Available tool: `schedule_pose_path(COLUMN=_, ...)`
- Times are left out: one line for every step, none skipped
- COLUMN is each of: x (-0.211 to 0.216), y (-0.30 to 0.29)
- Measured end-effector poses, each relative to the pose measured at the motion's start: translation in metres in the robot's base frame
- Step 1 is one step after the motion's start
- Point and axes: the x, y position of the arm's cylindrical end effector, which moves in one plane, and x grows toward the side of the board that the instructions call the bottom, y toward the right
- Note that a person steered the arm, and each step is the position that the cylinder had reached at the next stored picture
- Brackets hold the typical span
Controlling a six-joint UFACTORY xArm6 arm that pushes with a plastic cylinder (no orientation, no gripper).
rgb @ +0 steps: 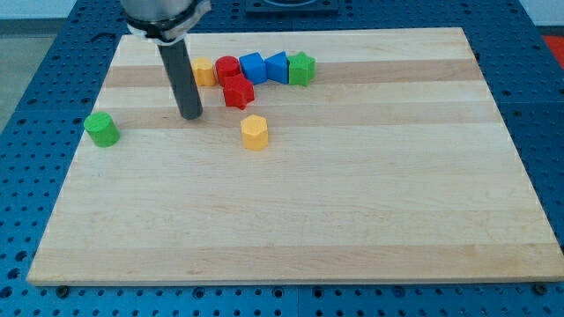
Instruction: Slide the red star below the blue cube
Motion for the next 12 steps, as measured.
schedule_pose_path(x=0.0, y=-0.016)
schedule_pose_path(x=0.0, y=-0.026)
schedule_pose_path(x=0.0, y=-0.042)
schedule_pose_path(x=0.0, y=-0.053)
schedule_pose_path(x=-0.002, y=-0.057)
schedule_pose_path(x=-0.008, y=-0.048)
schedule_pose_path(x=-0.009, y=-0.038)
schedule_pose_path(x=-0.01, y=-0.022)
schedule_pose_path(x=-0.014, y=-0.012)
schedule_pose_path(x=-0.014, y=-0.009)
schedule_pose_path(x=-0.018, y=-0.003)
schedule_pose_path(x=-0.027, y=0.009)
